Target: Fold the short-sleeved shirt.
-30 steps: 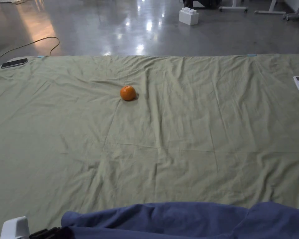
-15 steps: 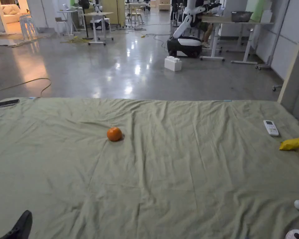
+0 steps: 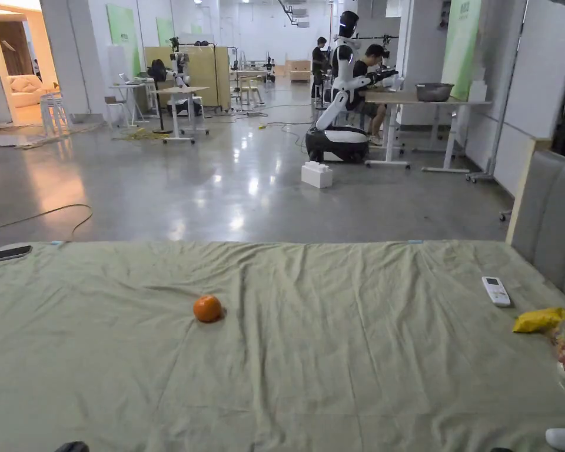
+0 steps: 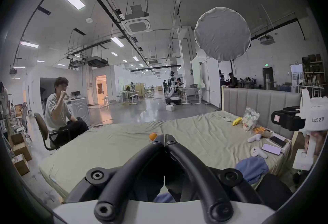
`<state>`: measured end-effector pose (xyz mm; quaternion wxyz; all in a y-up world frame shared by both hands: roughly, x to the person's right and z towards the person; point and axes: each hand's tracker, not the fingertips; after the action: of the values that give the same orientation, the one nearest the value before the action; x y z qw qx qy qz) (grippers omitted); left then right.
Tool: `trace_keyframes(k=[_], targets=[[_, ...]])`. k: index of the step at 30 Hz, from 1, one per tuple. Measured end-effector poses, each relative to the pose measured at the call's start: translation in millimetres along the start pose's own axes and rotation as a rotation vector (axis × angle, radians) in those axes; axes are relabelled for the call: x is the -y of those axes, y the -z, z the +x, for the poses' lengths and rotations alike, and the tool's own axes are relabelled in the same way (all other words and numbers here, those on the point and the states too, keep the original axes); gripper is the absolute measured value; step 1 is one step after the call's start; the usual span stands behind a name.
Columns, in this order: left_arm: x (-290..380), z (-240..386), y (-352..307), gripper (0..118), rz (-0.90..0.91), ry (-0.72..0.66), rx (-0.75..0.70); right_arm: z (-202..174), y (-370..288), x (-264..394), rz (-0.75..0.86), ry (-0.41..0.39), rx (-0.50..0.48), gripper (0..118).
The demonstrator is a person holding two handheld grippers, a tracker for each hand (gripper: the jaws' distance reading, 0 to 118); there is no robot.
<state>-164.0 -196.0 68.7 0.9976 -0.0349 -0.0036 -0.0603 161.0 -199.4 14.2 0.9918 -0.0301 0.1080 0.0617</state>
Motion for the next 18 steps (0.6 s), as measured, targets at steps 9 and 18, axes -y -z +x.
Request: trace_keyframes(k=[9,18], targets=[[8.2,-12.1,6.8,0,-0.011,-0.041,0.022,10.6,5.0,2.4,0.0,0.131,0.006,0],[27.7,-44.5,27.1,0,-0.123,-0.157,0.044,21.7,13.4,11.9,-0.039,0.158,0.017,0]])
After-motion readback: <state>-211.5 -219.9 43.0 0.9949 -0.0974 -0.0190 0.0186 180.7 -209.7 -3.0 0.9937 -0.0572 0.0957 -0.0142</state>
